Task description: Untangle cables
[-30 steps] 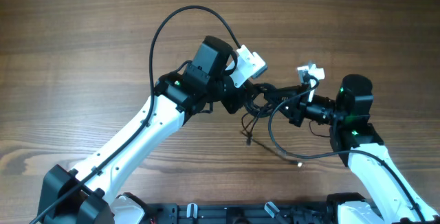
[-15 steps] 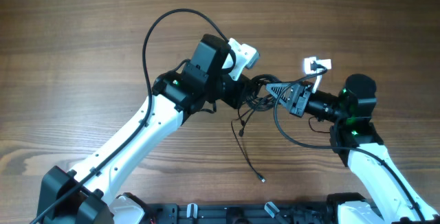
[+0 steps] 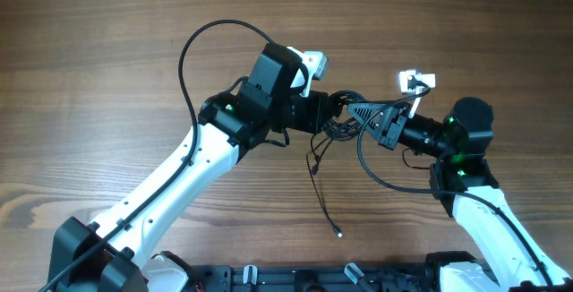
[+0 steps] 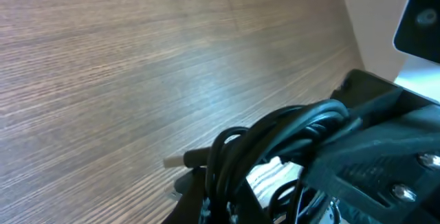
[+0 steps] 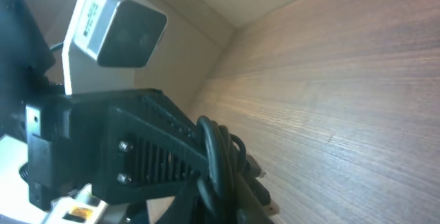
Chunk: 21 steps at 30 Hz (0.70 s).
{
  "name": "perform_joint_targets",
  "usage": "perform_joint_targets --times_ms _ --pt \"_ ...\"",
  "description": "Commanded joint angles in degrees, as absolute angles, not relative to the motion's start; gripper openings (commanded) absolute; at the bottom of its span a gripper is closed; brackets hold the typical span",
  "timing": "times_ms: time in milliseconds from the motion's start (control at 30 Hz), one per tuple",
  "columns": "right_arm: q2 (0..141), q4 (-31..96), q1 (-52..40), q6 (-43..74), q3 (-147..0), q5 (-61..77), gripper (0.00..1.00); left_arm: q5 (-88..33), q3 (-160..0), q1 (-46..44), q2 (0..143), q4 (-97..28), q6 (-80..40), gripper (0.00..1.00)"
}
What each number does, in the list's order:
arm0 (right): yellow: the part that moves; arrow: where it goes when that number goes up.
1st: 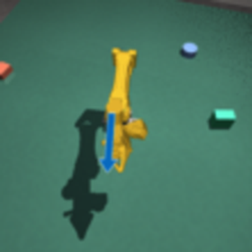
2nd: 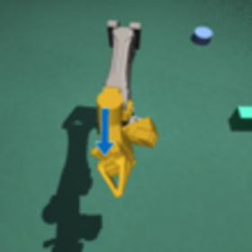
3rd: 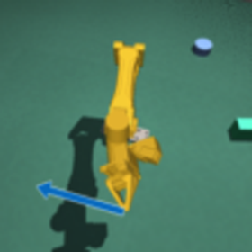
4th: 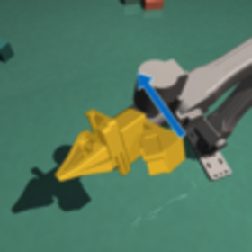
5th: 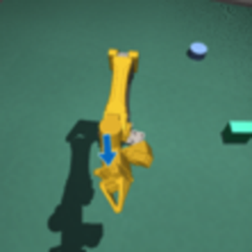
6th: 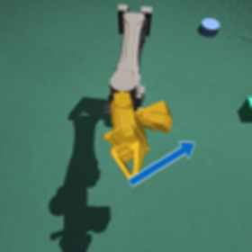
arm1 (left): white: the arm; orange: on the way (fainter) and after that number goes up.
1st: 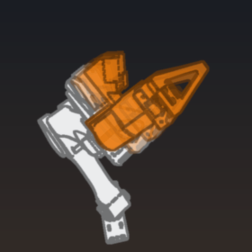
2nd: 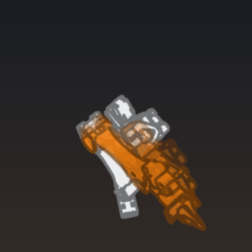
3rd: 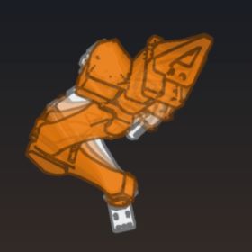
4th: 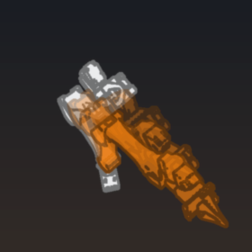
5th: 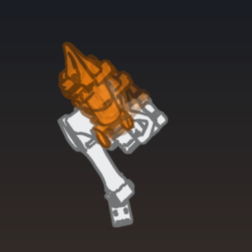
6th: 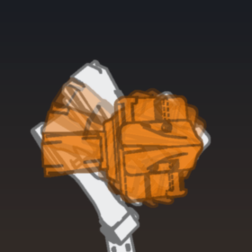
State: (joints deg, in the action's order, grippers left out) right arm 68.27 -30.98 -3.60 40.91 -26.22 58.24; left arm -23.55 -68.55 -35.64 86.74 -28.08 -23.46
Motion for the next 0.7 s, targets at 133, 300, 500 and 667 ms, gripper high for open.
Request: perform_joint_targets --times_ms 133,300,500,667 --pt "68.1 -38.6 0.4 37.3 -26.6 55.2 1.0 -13.7 -69.0 -33.4 87.6 -25.6 -28.3 0.04" --pt "68.1 -36.3 3.6 38.5 -26.6 55.2 0.98 -21.8 -69.0 -29.5 87.2 -22.0 -30.7 0.04" --pt "68.1 -26.1 3.6 37.6 -26.6 52.3 0.63 -38.7 -69.0 -23.6 87.2 -21.8 -30.7 0.04" --pt "68.1 -22.9 3.0 39.0 -26.6 55.4 0.57 -42.7 -69.0 -20.6 87.2 -21.8 -30.7 0.04"
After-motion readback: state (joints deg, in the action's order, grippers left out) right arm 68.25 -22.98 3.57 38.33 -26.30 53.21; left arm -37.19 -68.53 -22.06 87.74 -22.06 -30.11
